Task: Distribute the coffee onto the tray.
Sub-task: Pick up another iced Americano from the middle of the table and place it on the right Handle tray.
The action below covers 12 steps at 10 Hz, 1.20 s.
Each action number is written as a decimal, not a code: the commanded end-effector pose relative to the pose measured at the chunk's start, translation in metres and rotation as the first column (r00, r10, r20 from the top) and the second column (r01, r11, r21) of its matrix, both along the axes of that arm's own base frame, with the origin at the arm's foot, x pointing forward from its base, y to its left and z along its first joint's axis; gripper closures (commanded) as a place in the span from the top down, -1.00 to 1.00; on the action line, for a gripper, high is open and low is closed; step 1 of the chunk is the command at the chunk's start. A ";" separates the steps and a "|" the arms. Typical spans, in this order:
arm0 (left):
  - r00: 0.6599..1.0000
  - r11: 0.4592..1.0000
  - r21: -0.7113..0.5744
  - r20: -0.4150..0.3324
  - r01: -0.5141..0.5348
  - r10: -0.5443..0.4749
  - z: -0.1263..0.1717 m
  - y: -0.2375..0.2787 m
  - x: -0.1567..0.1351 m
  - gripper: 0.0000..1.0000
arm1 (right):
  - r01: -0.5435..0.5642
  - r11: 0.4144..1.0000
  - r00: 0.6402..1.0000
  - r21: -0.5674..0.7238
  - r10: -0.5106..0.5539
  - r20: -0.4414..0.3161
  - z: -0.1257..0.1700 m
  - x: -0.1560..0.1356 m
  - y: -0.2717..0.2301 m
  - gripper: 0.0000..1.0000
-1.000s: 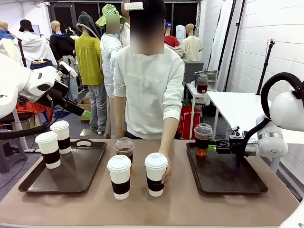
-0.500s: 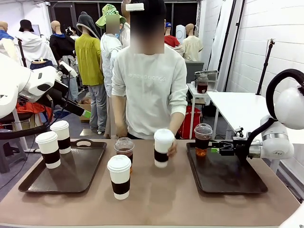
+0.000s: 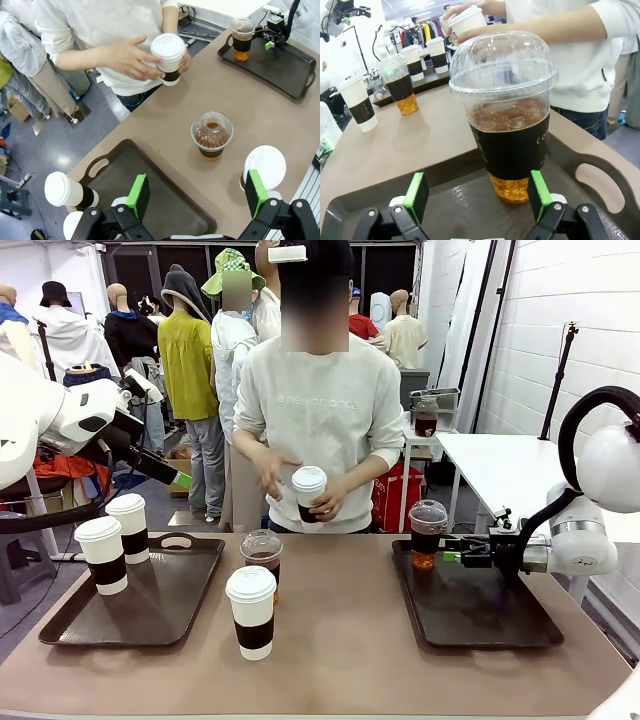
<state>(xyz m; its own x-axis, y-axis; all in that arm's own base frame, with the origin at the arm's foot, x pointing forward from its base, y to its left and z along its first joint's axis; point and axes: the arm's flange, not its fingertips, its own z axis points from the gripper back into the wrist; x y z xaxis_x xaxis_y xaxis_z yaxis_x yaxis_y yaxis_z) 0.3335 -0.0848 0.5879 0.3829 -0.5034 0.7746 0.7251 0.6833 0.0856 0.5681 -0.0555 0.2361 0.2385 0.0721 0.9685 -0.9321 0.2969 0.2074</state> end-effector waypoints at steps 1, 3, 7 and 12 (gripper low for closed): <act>1.000 1.000 -0.005 -0.002 0.001 -0.001 0.000 0.001 0.000 1.00 | 0.000 1.000 1.000 0.000 0.000 0.000 0.000 0.000 0.000 1.00; 1.000 1.000 -0.005 -0.002 0.001 -0.001 0.000 0.001 0.000 1.00 | -0.005 1.000 1.000 -0.016 0.005 0.005 0.008 -0.012 -0.003 1.00; 1.000 1.000 -0.005 -0.002 0.001 -0.001 0.000 0.001 0.000 1.00 | -0.004 0.999 1.000 -0.032 0.004 -0.015 0.018 -0.066 0.000 1.00; 1.000 1.000 -0.005 -0.002 0.001 -0.001 0.000 0.001 0.000 1.00 | -0.147 0.988 0.989 -0.055 0.148 0.011 0.035 -0.097 0.046 1.00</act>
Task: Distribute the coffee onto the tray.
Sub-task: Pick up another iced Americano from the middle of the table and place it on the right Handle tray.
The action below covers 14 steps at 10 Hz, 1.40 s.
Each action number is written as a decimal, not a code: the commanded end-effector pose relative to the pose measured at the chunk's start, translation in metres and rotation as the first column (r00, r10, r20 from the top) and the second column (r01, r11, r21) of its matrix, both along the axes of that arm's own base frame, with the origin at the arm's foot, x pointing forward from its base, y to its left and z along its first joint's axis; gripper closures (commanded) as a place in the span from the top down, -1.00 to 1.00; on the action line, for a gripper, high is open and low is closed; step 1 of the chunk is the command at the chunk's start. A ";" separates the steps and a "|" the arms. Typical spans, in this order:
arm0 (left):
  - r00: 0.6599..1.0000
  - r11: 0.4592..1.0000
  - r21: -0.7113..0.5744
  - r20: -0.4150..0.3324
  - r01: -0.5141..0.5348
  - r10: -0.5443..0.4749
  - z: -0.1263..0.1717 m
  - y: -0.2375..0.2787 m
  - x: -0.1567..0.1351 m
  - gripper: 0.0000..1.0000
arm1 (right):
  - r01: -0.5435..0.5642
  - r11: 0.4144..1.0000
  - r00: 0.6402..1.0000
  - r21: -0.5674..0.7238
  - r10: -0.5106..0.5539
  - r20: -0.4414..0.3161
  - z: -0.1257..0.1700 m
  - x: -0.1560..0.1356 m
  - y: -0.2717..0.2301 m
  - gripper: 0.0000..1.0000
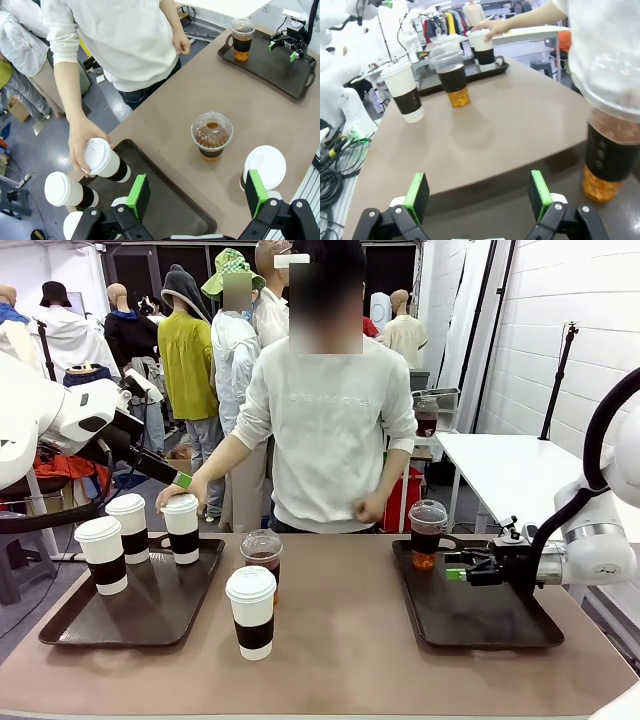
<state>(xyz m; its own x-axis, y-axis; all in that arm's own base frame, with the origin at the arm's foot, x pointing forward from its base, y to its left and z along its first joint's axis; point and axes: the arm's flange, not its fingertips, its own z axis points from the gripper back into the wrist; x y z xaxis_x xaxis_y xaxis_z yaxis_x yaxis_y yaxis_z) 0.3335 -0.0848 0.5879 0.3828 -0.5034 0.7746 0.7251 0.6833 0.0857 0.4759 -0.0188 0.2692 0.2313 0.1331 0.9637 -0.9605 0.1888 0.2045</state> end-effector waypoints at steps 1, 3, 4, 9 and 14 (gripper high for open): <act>1.000 1.000 -0.005 -0.002 0.001 -0.001 0.000 0.001 0.000 1.00 | -0.058 0.998 0.998 -0.028 0.059 0.028 0.001 -0.005 0.022 1.00; 1.000 1.000 -0.005 -0.002 0.001 -0.001 0.000 0.001 0.000 1.00 | -0.101 0.994 0.993 -0.049 0.104 0.058 0.001 -0.004 0.044 1.00; 1.000 1.000 -0.005 -0.002 0.001 -0.001 0.000 0.001 0.000 1.00 | -0.113 0.992 0.991 -0.056 0.117 0.070 -0.001 -0.001 0.051 1.00; 1.000 1.000 -0.005 -0.002 0.001 -0.001 0.000 0.001 0.000 1.00 | -0.154 0.988 0.973 -0.034 0.157 0.168 -0.010 0.016 0.089 1.00; 1.000 1.000 -0.005 -0.002 0.001 -0.001 0.000 0.001 0.000 1.00 | -0.121 0.993 0.979 0.009 0.118 0.166 -0.012 0.022 0.087 1.00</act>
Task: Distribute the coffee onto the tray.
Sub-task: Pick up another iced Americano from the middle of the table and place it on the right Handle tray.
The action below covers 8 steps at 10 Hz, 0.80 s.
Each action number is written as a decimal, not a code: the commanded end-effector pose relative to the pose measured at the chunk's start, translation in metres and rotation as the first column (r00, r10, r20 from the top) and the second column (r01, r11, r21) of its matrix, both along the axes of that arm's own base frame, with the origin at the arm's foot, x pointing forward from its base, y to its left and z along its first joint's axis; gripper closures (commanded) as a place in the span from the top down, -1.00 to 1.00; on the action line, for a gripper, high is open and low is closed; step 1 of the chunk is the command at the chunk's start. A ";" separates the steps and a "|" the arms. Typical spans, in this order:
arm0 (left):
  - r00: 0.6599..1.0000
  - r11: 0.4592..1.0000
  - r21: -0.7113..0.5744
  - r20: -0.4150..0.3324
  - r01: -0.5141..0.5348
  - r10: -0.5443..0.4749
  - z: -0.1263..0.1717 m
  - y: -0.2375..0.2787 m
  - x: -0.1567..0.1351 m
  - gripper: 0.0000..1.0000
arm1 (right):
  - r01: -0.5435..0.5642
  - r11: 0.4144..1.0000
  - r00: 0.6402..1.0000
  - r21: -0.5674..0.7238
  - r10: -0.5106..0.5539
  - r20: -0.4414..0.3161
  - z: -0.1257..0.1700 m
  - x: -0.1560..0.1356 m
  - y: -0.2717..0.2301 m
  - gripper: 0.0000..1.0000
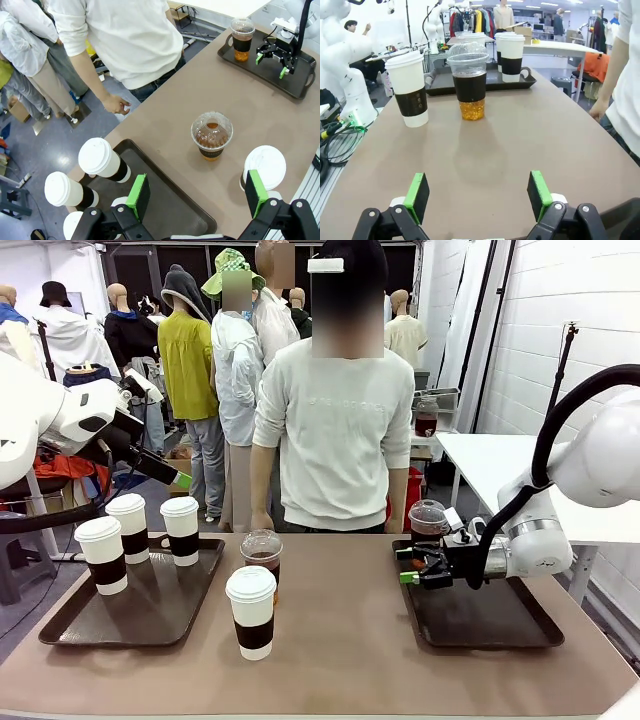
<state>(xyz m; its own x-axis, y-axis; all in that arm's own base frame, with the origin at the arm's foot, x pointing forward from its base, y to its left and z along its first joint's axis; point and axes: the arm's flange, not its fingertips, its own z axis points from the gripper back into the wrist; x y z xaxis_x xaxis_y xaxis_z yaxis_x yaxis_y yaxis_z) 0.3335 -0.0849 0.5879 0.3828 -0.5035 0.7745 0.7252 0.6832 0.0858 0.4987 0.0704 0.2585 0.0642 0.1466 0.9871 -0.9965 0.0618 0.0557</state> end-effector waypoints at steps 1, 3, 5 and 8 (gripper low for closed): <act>1.000 1.000 -0.005 -0.002 0.001 -0.001 0.000 0.001 0.000 1.00 | -0.011 1.000 1.000 -0.004 0.011 0.002 0.001 -0.001 0.003 1.00; 1.000 1.000 -0.005 -0.002 0.001 -0.001 0.000 0.001 0.000 1.00 | -0.011 1.000 1.000 -0.004 0.011 0.002 0.001 -0.001 0.003 1.00; 1.000 1.000 -0.005 -0.002 0.001 -0.001 0.000 0.001 0.000 1.00 | -0.011 1.000 1.000 -0.004 0.011 0.002 0.001 -0.001 0.003 1.00; 1.000 1.000 -0.005 -0.002 0.001 -0.001 0.000 0.001 0.000 1.00 | 0.013 1.000 1.000 0.010 -0.013 0.012 -0.001 0.001 0.012 1.00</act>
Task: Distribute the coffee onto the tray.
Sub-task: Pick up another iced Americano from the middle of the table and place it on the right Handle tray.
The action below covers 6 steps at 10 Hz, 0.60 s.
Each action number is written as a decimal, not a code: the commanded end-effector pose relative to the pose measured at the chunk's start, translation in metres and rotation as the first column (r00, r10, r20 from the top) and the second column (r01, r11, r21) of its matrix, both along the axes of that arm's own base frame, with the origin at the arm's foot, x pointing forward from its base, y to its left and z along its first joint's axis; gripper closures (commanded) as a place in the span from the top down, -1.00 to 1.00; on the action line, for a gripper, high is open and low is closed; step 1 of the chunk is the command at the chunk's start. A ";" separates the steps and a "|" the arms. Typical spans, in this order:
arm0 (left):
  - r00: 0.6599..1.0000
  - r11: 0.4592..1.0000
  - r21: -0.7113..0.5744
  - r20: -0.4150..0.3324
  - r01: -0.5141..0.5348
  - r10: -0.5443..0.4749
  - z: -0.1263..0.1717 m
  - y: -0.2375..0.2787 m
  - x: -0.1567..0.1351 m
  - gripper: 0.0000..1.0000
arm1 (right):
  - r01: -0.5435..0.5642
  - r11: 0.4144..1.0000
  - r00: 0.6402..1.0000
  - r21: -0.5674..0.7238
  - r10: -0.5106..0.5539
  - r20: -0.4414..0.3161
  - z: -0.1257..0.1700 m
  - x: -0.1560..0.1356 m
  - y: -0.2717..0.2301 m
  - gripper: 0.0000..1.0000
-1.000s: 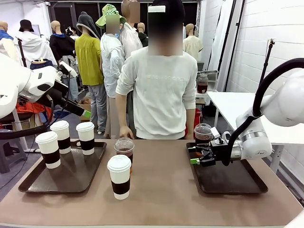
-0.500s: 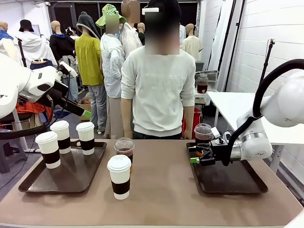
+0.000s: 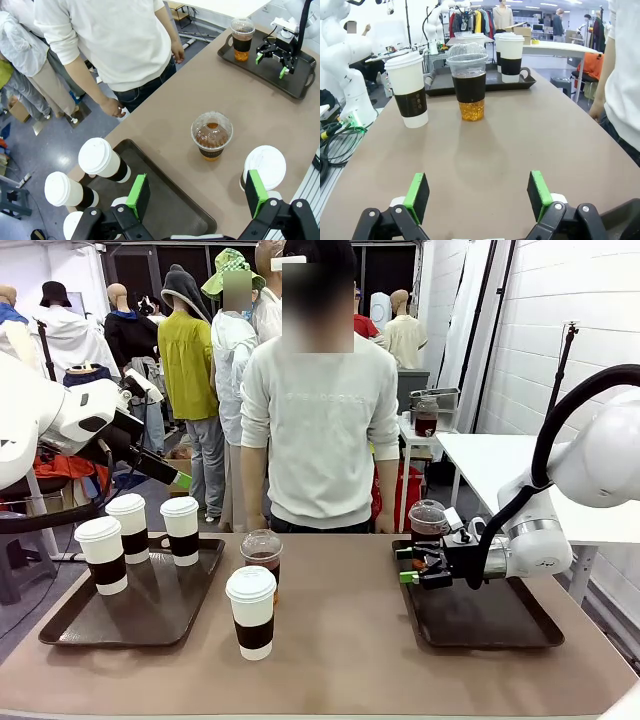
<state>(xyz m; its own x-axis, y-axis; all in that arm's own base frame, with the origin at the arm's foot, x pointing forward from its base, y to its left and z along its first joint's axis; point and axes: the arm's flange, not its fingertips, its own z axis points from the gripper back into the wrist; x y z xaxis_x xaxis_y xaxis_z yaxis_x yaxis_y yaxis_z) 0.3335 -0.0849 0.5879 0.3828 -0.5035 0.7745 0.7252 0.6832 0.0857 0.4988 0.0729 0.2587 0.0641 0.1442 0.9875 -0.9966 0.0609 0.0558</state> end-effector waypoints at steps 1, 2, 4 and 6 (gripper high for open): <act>1.000 1.000 -0.005 -0.002 0.001 -0.001 0.000 0.001 0.000 1.00 | 0.018 1.000 1.000 0.007 -0.018 0.013 -0.001 0.002 0.017 1.00; 1.000 1.000 -0.005 -0.002 0.001 -0.001 0.000 0.001 0.000 1.00 | 0.032 0.999 0.999 0.007 -0.032 0.012 -0.001 0.003 0.026 1.00; 1.000 1.000 -0.005 -0.002 0.001 -0.001 0.000 0.001 0.000 1.00 | 0.054 0.999 0.998 0.005 -0.054 0.016 0.000 0.008 0.046 1.00; 1.000 1.000 -0.005 -0.002 0.001 -0.001 0.000 0.001 0.000 1.00 | 0.051 0.999 0.999 0.016 -0.051 0.011 -0.002 0.019 0.070 1.00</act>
<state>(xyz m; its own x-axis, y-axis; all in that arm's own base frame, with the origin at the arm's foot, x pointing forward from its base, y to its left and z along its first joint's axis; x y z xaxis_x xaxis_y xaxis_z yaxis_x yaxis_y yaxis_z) 0.3334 -0.0849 0.5879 0.3827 -0.5036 0.7745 0.7252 0.6831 0.0858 0.5076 0.1302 0.2612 0.0598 0.1271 0.9901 -0.9945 0.0936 0.0480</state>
